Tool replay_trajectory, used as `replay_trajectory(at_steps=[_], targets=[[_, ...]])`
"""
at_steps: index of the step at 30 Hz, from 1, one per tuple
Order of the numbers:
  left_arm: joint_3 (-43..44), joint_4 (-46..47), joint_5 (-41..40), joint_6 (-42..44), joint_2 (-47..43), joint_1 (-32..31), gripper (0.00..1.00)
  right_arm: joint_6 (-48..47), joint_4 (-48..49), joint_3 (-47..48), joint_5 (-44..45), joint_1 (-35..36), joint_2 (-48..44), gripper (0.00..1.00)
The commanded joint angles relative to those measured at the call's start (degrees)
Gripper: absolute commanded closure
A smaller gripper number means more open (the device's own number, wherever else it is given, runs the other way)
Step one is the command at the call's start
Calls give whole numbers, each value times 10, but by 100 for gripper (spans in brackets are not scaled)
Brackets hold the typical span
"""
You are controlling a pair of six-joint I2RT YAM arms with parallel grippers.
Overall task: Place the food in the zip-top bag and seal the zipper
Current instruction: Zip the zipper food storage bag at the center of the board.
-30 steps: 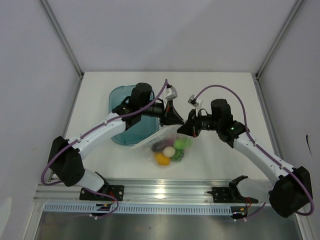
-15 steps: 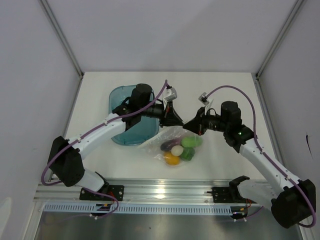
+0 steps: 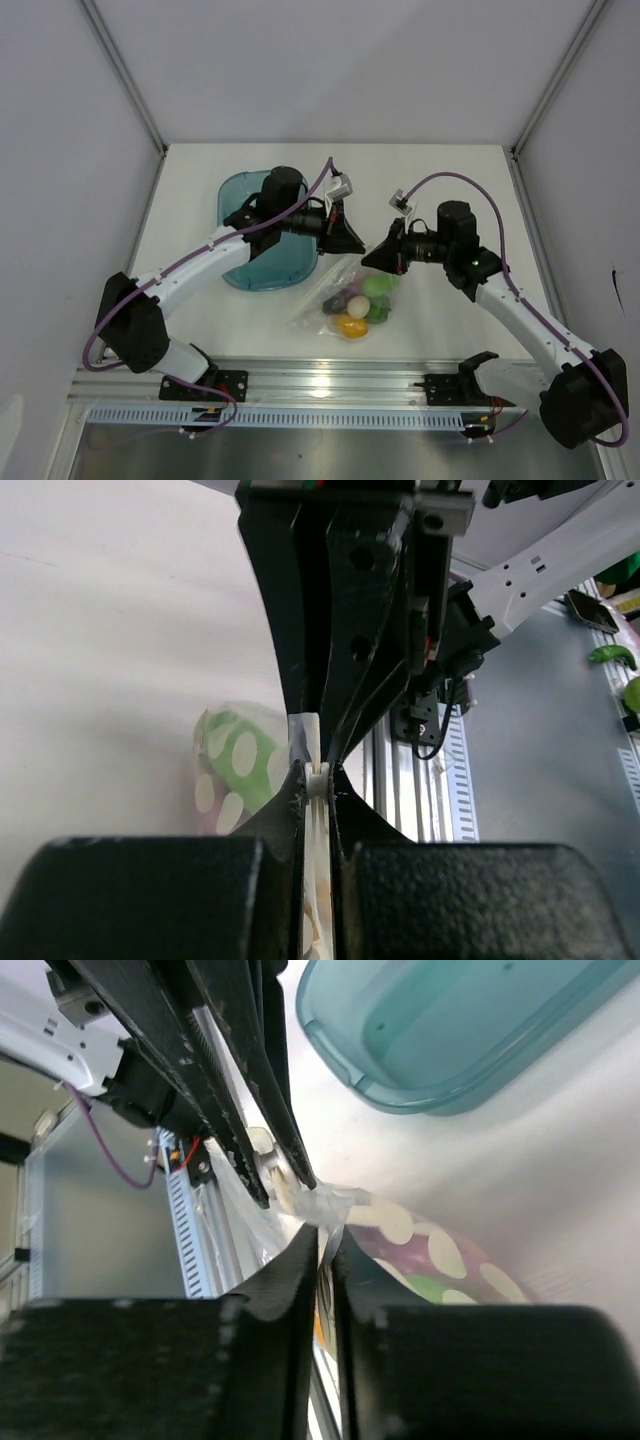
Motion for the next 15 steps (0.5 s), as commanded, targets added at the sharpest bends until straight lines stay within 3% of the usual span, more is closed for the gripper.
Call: replay_trajectory(at_steps=[1, 7, 10, 15], targets=[[35, 2, 30, -14, -4, 3, 99, -34, -13, 33, -36, 11, 18, 86], [41, -4, 42, -15, -6, 4, 99, -42, -2, 33, -57, 18, 38, 52], [41, -2, 46, -16, -8, 4, 99, -42, 16, 32, -63, 19, 53, 51], [40, -5, 52, -16, -3, 4, 99, -30, 74, 33, -99, 20, 75, 57]])
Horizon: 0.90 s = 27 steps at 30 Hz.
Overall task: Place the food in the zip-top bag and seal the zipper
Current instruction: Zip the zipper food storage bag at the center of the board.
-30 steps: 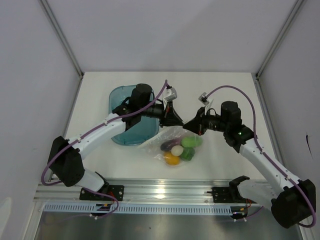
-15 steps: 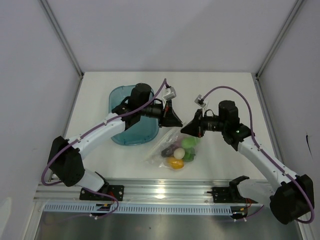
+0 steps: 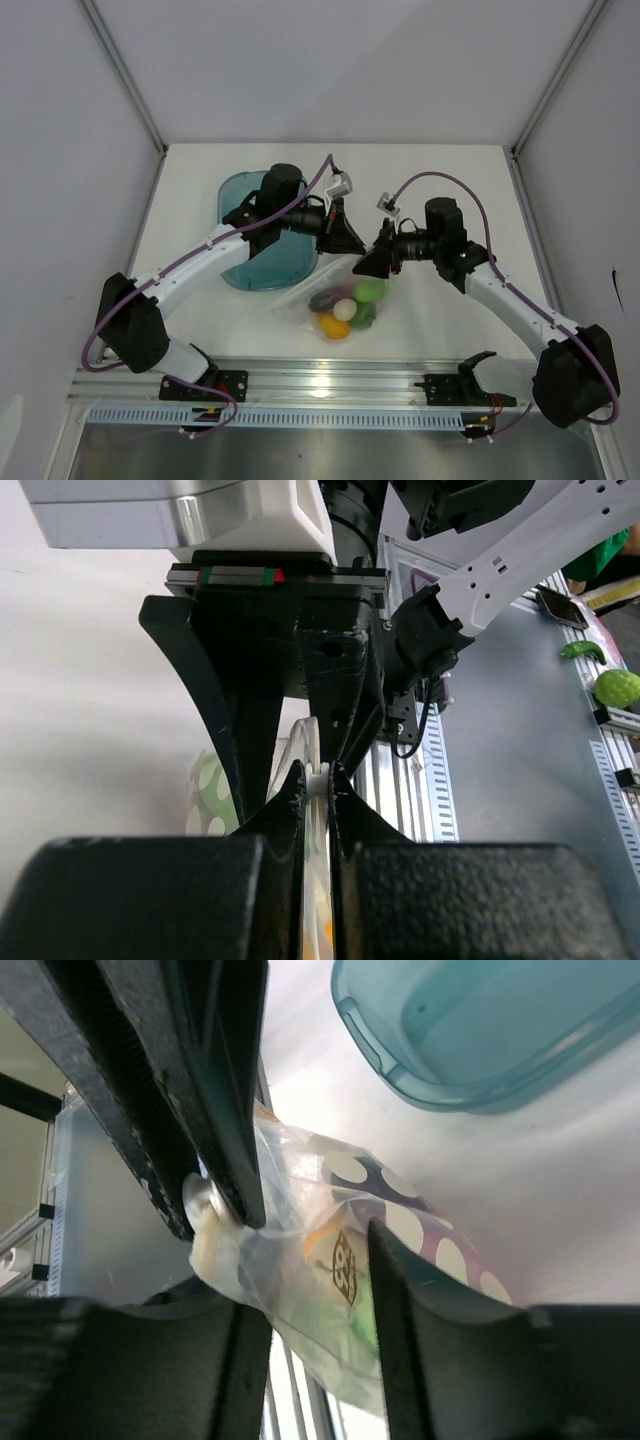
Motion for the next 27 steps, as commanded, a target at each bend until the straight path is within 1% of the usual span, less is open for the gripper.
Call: replay_trajectory(at_steps=[1, 2, 4, 5, 6, 11, 16, 21, 24, 27], targets=[[24, 9, 26, -6, -1, 3, 99, -2, 63, 23, -40, 6, 12, 61], [24, 9, 27, -6, 0, 3, 99, -3, 65, 24, -38, 7, 13, 74], [26, 2, 26, -2, 1, 2, 99, -6, 65, 26, -32, 7, 16, 88], [26, -5, 22, 0, 1, 3, 100, -5, 66, 25, -33, 7, 16, 93], [26, -8, 20, 3, 2, 3, 100, -1, 77, 23, -32, 7, 13, 100], [13, -14, -1, 4, -2, 8, 100, 13, 88, 4, -9, 11, -25, 100], [-4, -35, -72, 24, -20, 12, 99, 52, 95, -11, 15, -4, -67, 100], [-23, -50, -133, 42, -45, 12, 100, 96, 108, -14, 29, -1, -99, 100], [-26, -51, -124, 44, -49, 15, 99, 101, 102, -16, 59, -4, -108, 100], [-31, -48, -90, 38, -53, 15, 99, 107, 102, -22, 80, -20, -108, 100]])
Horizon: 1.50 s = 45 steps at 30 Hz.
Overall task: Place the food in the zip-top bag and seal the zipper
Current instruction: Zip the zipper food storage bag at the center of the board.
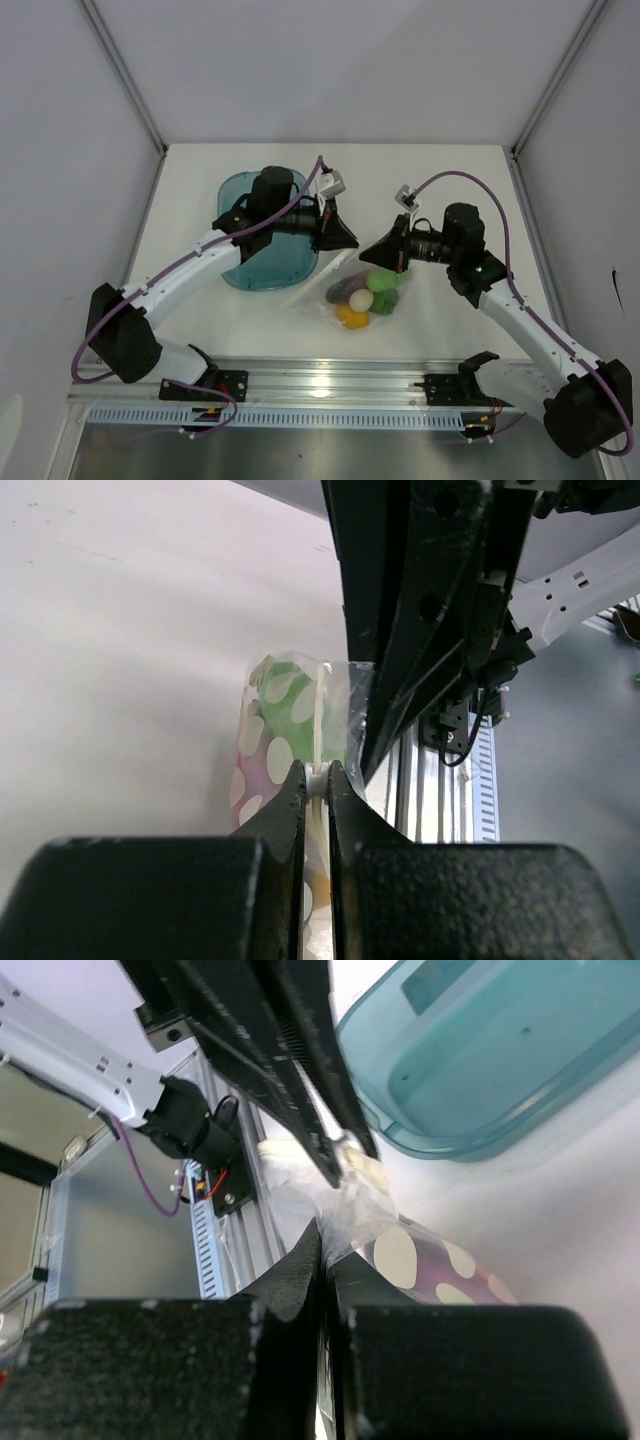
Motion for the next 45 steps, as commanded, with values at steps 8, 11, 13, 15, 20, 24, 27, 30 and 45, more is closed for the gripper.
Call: replay_trajectory(at_steps=[8, 11, 13, 15, 20, 24, 27, 30, 45], targets=[[-48, -16, 86, 8, -38, 23, 99, 42, 62, -21, 46, -65, -35, 100], [-61, -18, 89, 4, -54, 25, 99, 44, 53, -14, 55, -85, -40, 100], [-66, -18, 92, 3, -60, 26, 99, 53, 57, -12, 49, -95, -36, 100], [-68, -22, 94, 4, -60, 25, 99, 59, 67, -10, 34, -96, -33, 100], [-59, -15, 103, -4, -52, 25, 100, 27, 34, 1, 8, -73, -20, 100], [-52, -26, 102, 0, -42, 25, 99, 25, 31, 8, -6, -73, -24, 100], [-36, -41, 97, 4, -37, 25, 99, -34, -97, 64, 0, -62, 3, 89], [-9, -62, 100, 14, -31, 26, 99, -90, -203, 122, 30, -38, 36, 55], [86, -238, 124, 105, 0, 26, 99, -295, -446, 303, 156, 89, 65, 1]])
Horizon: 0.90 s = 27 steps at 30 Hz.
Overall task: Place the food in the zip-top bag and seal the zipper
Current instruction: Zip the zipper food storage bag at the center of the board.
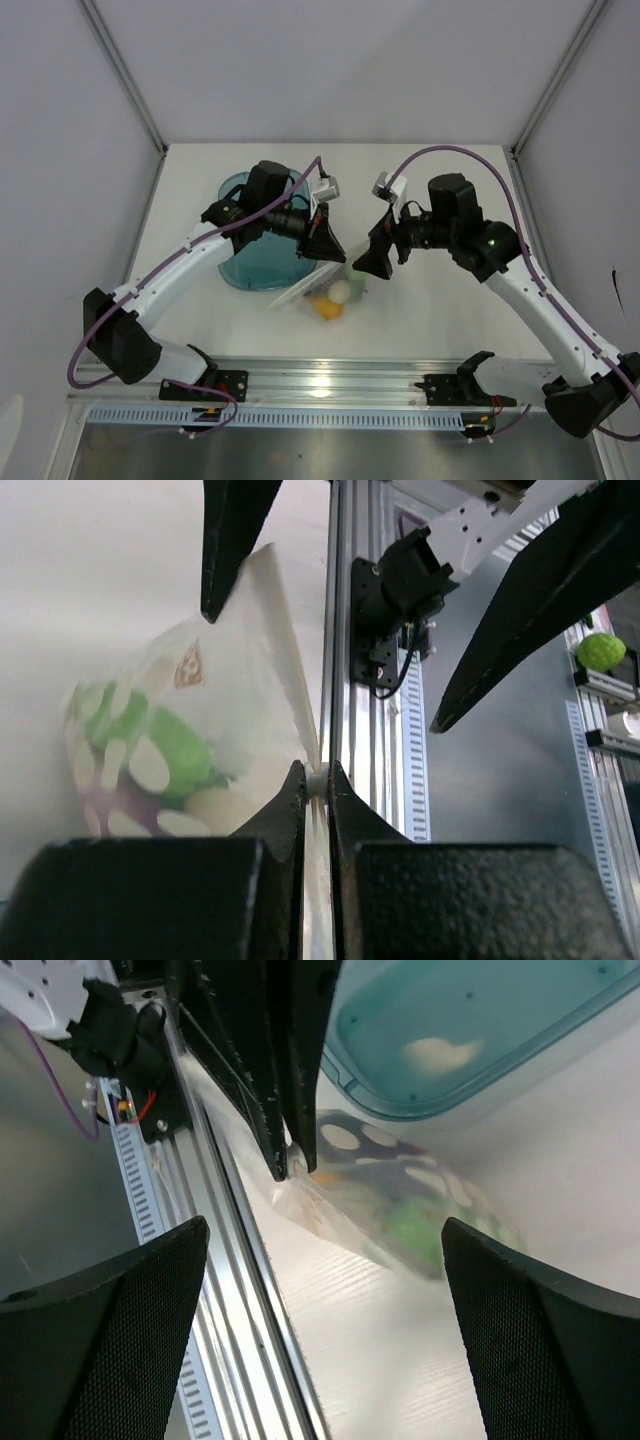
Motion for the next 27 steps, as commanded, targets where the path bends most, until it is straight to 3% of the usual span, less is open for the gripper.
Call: replay_trajectory(at_steps=[1, 7, 11, 18, 22, 27], targets=[[23, -48, 28, 43, 7, 4, 99, -69, -70, 41, 24, 19, 15, 1], [-5, -48, 39, 48, -2, 4, 100, -107, -106, 81, 8, 24, 42, 1], [-9, -37, 42, 40, -2, 4, 99, -116, -140, 101, -24, 35, 78, 8], [-8, -36, 47, 37, -2, 4, 99, -106, -134, 73, -33, 64, 86, 35], [-8, -32, 50, 36, -1, 5, 99, -102, -123, 57, -32, 67, 79, 57], [-9, -28, 55, 33, -1, 6, 99, -103, -130, 54, -38, 67, 82, 67]])
